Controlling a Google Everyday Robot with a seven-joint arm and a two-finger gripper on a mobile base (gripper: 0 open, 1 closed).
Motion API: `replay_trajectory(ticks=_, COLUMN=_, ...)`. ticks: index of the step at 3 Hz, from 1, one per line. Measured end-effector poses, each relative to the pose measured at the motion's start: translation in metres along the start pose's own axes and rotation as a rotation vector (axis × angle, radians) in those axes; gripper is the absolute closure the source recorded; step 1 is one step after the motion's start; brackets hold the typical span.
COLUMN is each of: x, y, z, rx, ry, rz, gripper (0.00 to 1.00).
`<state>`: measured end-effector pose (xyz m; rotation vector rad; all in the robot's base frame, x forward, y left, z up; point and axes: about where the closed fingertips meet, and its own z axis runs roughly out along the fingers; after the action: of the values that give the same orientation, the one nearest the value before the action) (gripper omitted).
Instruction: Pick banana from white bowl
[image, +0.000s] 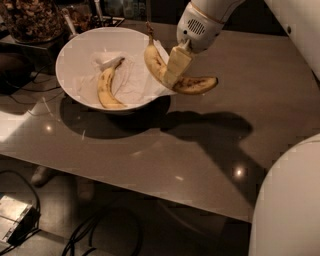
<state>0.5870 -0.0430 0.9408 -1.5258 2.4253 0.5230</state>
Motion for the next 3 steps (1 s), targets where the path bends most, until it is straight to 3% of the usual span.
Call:
replay_trajectory(ticks=1, x=-0.005, y=-0.004, z=0.002, rx=0.0, ry=-0.022, rz=-0.011, gripper=1.0)
replay_trajectory(ticks=3, x=0.038, y=0.015, z=0.0, rx=-0.04, ry=-0.014, rz=0.081, gripper=1.0)
